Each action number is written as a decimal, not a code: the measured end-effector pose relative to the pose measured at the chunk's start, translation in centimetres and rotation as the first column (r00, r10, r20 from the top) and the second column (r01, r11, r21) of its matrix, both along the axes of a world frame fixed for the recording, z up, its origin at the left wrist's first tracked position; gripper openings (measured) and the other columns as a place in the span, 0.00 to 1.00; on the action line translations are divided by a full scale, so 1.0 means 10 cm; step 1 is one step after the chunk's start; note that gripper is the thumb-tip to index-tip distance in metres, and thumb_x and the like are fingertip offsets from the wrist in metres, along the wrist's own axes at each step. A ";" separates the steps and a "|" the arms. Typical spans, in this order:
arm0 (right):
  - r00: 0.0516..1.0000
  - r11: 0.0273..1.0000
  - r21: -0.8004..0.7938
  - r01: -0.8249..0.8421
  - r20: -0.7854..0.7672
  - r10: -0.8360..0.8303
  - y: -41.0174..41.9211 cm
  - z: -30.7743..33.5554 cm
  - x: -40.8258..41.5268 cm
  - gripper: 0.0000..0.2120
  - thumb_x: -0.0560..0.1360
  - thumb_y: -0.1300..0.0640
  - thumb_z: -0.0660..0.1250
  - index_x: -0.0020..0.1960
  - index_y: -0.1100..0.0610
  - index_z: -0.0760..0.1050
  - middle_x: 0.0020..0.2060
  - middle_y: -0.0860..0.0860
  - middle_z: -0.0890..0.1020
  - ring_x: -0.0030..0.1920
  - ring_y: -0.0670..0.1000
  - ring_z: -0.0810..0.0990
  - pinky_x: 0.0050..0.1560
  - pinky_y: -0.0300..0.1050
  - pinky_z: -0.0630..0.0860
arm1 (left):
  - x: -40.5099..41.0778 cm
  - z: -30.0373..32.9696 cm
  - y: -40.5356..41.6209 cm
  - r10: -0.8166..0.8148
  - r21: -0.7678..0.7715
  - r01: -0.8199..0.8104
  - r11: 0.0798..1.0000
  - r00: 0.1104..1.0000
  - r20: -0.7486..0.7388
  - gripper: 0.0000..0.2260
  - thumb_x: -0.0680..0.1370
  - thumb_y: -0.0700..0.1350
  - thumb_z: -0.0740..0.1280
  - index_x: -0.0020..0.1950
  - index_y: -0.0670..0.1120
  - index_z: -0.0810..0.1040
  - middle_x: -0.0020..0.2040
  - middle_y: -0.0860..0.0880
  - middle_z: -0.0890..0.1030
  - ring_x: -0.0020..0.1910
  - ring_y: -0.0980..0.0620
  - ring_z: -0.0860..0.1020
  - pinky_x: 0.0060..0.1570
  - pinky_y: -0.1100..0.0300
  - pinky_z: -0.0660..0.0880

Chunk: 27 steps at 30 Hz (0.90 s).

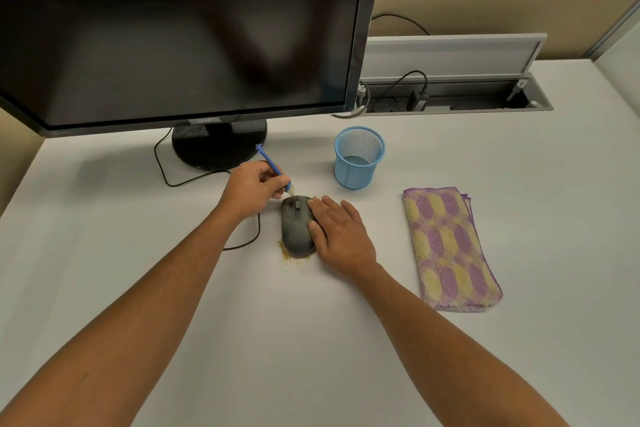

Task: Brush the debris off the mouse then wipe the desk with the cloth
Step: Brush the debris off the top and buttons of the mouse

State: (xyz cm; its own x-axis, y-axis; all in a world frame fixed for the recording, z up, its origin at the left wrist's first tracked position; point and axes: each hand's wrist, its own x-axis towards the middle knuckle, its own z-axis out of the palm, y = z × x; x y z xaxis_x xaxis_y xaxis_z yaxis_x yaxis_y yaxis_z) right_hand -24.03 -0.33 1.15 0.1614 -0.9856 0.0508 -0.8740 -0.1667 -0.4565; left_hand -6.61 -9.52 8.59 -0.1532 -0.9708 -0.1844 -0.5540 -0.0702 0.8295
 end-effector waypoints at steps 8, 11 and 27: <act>1.000 1.000 -0.018 0.006 0.004 -0.006 0.00 0.01 0.01 0.28 0.81 0.44 0.43 0.75 0.54 0.64 0.72 0.51 0.71 0.74 0.50 0.63 0.75 0.49 0.51 | -0.15 -0.10 -0.05 -0.103 -0.036 0.113 0.993 0.970 0.220 0.08 0.77 0.46 0.70 0.52 0.43 0.81 0.46 0.47 0.82 0.43 0.52 0.81 0.41 0.65 0.76; 1.000 1.000 -0.002 -0.006 0.003 0.006 0.00 0.01 0.00 0.28 0.81 0.43 0.43 0.75 0.54 0.63 0.72 0.51 0.70 0.75 0.50 0.62 0.75 0.49 0.50 | -0.18 -0.07 -0.07 -0.157 0.034 0.153 0.988 0.965 0.209 0.07 0.77 0.46 0.70 0.52 0.44 0.81 0.44 0.47 0.83 0.42 0.52 0.82 0.43 0.61 0.79; 1.000 1.000 0.019 -0.006 -0.008 0.006 0.00 0.00 0.00 0.29 0.81 0.43 0.42 0.76 0.53 0.61 0.74 0.50 0.67 0.75 0.49 0.60 0.75 0.48 0.48 | 0.11 -0.04 0.10 -0.174 0.219 0.149 0.964 0.980 0.097 0.07 0.78 0.44 0.69 0.53 0.43 0.81 0.41 0.46 0.85 0.40 0.47 0.83 0.47 0.54 0.81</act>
State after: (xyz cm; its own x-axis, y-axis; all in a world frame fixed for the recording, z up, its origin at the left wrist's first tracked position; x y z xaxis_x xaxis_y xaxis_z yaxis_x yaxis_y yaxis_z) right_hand -24.04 -0.37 1.16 0.1677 -0.9854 0.0307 -0.8766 -0.1633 -0.4526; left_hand -5.55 -8.51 8.16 -0.2708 -0.8723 -0.4070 -0.6630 -0.1375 0.7359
